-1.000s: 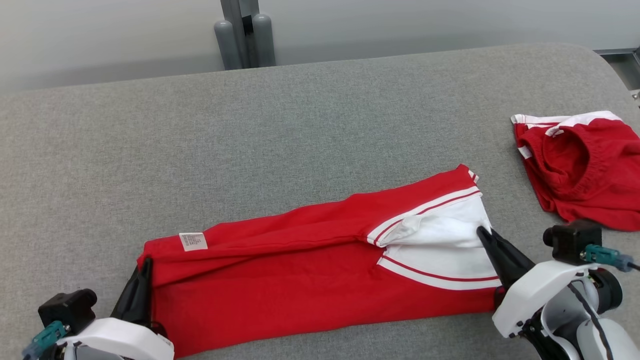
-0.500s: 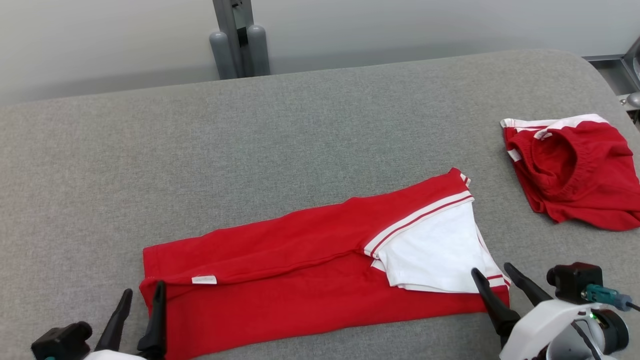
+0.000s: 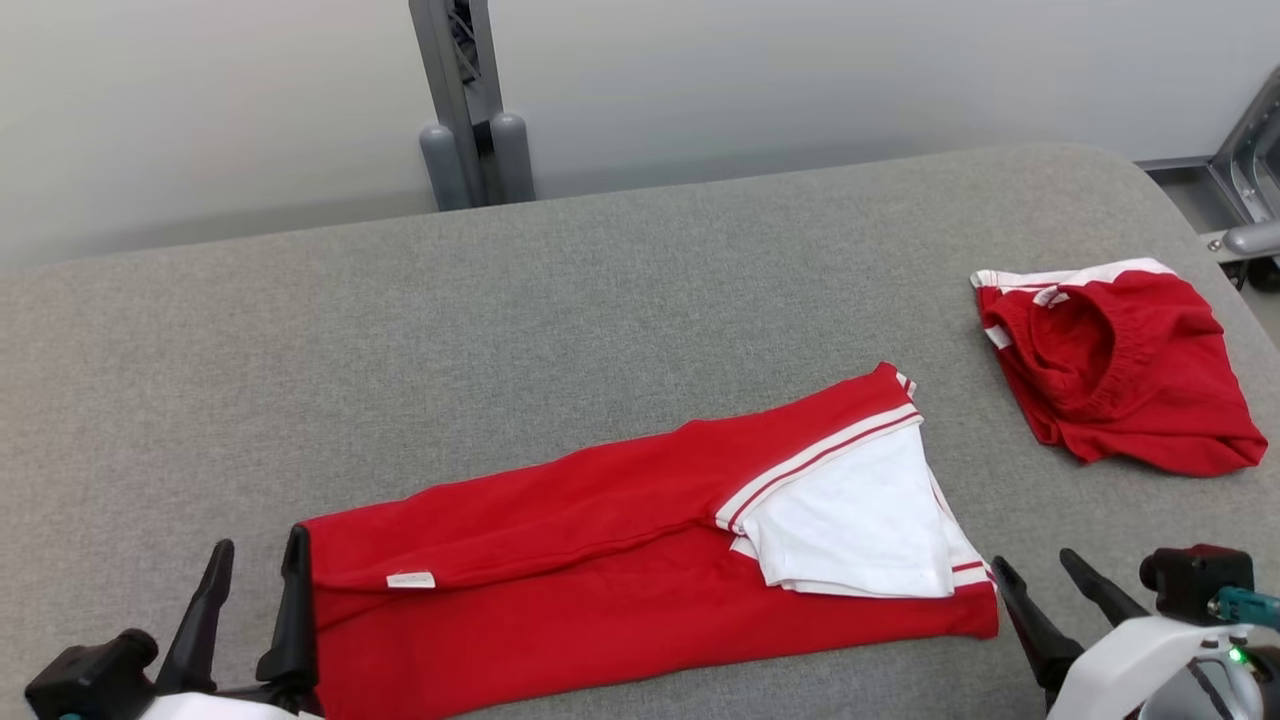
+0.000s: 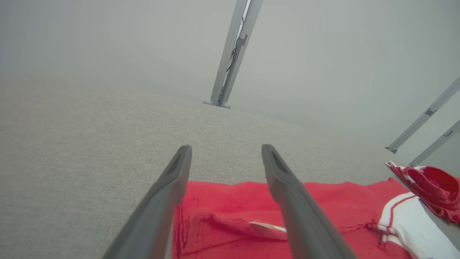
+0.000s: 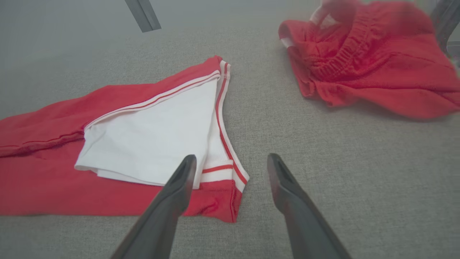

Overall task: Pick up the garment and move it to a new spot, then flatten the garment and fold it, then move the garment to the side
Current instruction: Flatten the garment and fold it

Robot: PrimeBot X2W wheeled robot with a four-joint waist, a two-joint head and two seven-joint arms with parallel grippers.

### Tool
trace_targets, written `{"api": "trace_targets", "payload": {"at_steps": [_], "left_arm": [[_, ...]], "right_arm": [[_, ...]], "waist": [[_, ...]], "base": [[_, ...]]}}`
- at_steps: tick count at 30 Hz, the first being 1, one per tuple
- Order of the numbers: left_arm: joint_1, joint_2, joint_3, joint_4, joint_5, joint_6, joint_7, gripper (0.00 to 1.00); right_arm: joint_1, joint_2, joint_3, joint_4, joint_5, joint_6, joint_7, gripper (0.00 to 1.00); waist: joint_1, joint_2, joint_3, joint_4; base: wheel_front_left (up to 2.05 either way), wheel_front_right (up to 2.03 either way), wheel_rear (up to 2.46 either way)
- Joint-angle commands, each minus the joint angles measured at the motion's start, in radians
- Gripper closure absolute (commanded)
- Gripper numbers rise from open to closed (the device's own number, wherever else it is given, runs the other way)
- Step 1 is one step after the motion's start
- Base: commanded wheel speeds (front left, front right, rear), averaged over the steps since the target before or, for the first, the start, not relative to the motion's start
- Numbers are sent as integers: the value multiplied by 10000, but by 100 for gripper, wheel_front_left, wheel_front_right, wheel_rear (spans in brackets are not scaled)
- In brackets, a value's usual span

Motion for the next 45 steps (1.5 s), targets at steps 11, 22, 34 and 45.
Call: {"api": "trace_targets", "payload": {"at_steps": [11,22,34,45], "left_arm": [[-528,-49,-394,-265,587,536,267,0],[-396,-205,-502,-317,649,630,203,0],[-517,-281,-477,-359,668,573,103,0],[-547,-345,-431,-297,678,565,44,0]], "right_arm": [[-1706,-471,146,458,-272,1,1490,0],[-3043,-574,423,2583,-239,1,2418,0],[-3721,-498,414,4616,-556,1,2199,0],[-3931,-77,964,5596,390,15,2514,16]], "waist": [[0,0,-469,565],[0,0,-425,1465],[0,0,-52,2046],[0,0,37,2199]], "base": [[0,0,0],[0,0,0],[0,0,0],[0,0,0]]}}
